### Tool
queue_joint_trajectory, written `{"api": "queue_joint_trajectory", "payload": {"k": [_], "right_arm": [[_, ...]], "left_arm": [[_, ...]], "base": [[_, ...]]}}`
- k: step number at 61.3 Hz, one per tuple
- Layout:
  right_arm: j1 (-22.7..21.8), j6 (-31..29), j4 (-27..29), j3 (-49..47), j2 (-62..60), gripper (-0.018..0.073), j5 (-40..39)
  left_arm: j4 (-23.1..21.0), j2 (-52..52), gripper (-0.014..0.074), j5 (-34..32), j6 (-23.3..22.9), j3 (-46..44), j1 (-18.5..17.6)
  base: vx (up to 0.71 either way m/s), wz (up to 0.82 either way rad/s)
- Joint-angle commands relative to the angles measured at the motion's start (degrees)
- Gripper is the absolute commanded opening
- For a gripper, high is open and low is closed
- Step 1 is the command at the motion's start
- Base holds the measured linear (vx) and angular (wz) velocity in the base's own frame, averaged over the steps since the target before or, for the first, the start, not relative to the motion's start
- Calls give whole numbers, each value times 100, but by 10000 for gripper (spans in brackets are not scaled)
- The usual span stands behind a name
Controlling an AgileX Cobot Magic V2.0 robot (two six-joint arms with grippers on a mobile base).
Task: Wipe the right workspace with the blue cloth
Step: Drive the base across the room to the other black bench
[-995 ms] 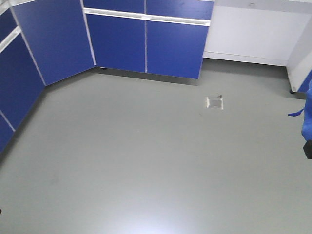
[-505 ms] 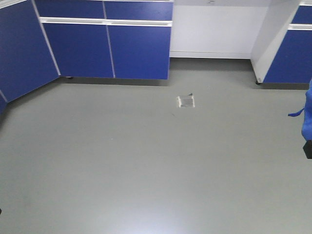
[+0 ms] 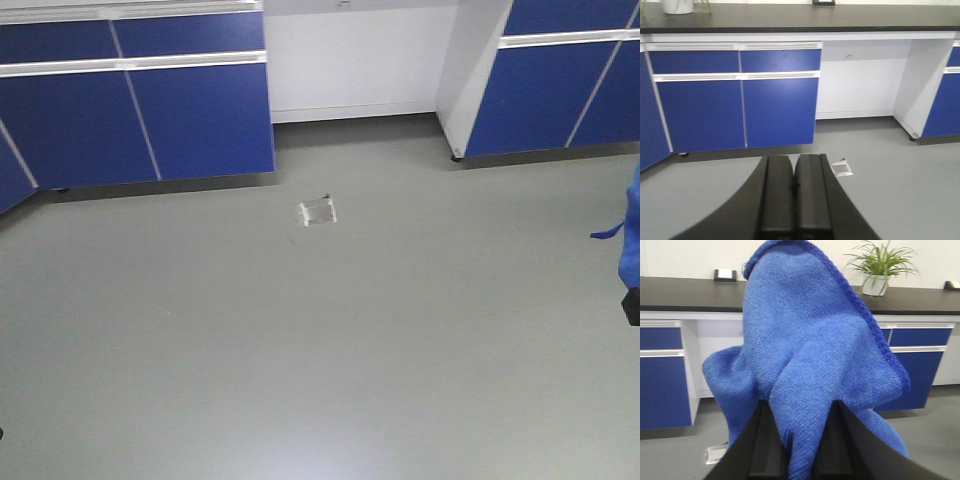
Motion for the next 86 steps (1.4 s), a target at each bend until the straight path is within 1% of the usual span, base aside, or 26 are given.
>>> {"api": "queue_joint_trajectory", "payload": {"k": [1, 51, 86], "right_arm": [[-16, -33, -58, -179, 43, 0, -462], [-16, -33, -58, -179, 43, 0, -462], [-16, -33, -58, -179, 43, 0, -462]], "left_arm": [[6, -90, -6, -449, -49, 174, -25], [6, -90, -6, -449, -49, 174, -25], [6, -90, -6, -449, -49, 174, -25]], "base": [[8, -31], [10, -39], [16, -61]]}}
